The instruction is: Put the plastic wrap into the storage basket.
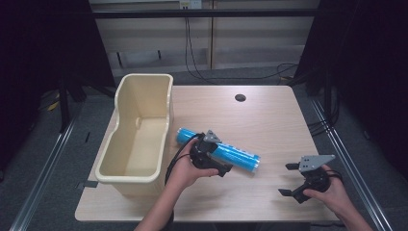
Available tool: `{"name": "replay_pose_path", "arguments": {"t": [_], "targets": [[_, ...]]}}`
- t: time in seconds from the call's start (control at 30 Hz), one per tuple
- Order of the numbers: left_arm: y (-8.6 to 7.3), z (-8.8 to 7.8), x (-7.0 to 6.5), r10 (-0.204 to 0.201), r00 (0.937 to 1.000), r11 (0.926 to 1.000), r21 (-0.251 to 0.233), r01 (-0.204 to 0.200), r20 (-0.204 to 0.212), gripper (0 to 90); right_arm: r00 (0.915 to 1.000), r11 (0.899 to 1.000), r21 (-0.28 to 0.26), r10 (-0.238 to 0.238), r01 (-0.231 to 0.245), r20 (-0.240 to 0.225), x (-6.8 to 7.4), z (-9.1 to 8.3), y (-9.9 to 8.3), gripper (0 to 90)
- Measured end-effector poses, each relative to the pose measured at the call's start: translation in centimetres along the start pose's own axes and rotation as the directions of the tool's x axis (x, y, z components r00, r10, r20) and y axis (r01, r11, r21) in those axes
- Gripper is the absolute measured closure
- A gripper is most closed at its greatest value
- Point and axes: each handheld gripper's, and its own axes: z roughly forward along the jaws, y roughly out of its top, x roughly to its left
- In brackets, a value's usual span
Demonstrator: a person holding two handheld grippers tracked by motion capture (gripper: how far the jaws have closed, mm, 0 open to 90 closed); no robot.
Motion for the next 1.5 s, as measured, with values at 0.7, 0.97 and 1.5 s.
{"name": "replay_pose_path", "arguments": {"t": [0.7, 0.97, 1.5], "targets": [[2.9, 2.5, 3.0, 0.096, 0.9938, 0.9796, 0.182, -0.085, -0.056, 1.7, 0.9990, 0.998, -0.058, -0.004, 0.002, -0.045, 0.0, -0.5, 0.2, 4.5], [3.1, 4.1, 3.7, 0.162, 0.9859, 0.9658, 0.212, -0.150, -0.042, 1.5, 0.9975, 0.997, -0.077, 0.005, -0.011, -0.071, -0.1, -0.6, 0.1, 6.3], [2.6, 5.6, 4.7, 0.202, 0.9791, 0.9572, 0.207, -0.202, 0.024, 0.0, 0.9962, 0.997, -0.082, 0.006, -0.013, -0.087, -0.3, -0.7, 0.1, 7.4]]}}
